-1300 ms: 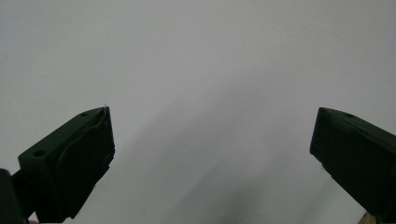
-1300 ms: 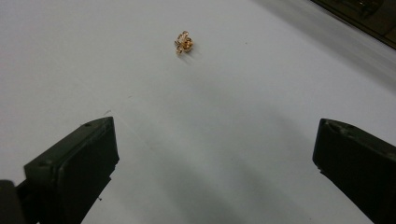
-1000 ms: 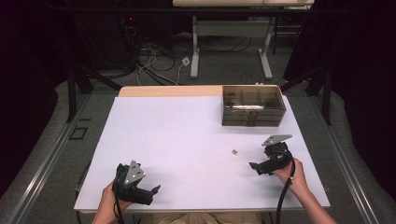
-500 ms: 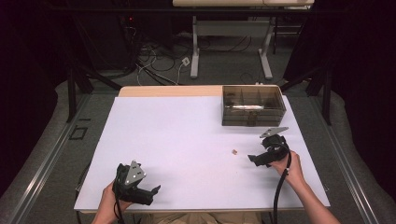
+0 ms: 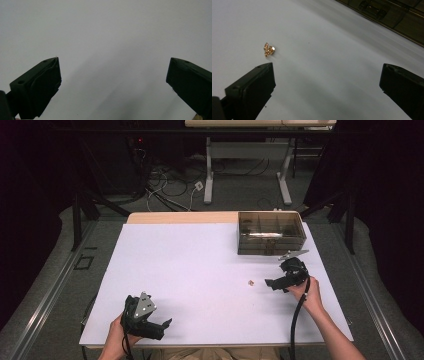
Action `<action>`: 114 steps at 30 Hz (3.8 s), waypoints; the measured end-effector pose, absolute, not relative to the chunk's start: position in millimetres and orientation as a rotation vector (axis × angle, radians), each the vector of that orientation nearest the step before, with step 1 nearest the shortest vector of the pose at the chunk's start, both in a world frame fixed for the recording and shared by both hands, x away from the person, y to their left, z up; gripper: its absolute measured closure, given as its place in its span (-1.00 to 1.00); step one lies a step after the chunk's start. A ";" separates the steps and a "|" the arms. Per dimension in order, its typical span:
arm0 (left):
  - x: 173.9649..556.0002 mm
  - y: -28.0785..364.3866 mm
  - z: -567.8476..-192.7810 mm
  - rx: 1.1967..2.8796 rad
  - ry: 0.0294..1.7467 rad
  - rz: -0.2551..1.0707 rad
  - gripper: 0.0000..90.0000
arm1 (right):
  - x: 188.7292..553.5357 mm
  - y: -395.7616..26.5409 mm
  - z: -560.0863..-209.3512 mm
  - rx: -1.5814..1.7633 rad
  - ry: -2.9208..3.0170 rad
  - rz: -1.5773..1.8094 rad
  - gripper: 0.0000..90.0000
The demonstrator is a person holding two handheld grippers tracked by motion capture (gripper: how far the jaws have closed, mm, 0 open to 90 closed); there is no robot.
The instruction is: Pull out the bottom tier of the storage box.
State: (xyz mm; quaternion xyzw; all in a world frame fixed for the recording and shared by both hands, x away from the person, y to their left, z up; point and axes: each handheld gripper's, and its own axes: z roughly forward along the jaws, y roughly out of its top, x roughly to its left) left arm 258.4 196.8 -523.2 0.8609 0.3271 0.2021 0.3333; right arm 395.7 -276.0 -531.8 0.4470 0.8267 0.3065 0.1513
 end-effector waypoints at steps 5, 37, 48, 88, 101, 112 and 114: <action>258.6 197.1 -523.0 2.251 0.854 0.527 -1.00 | 403.6 -276.0 -531.8 1.327 2.356 0.894 -1.00; 258.8 198.0 -521.3 2.263 0.848 0.503 -1.00 | 436.5 -264.7 -535.6 1.517 2.256 0.919 -1.00; 258.6 196.7 -523.0 2.245 0.850 0.518 -1.00 | 446.0 -260.9 -541.1 1.587 2.185 0.929 -0.67; 259.8 196.9 -523.5 2.253 0.847 0.517 -1.00 | 465.5 -254.1 -548.6 1.847 1.877 0.887 0.23; 260.1 196.9 -524.2 2.256 0.839 0.510 -1.00 | 467.6 -253.3 -551.3 1.880 1.828 0.899 0.25; 260.0 197.2 -523.7 2.259 0.839 0.519 -1.00 | 467.8 -251.9 -551.4 1.869 1.831 0.894 0.26; 260.1 197.3 -523.7 2.258 0.838 0.521 -1.00 | 467.2 -252.4 -551.1 1.871 1.840 0.892 0.26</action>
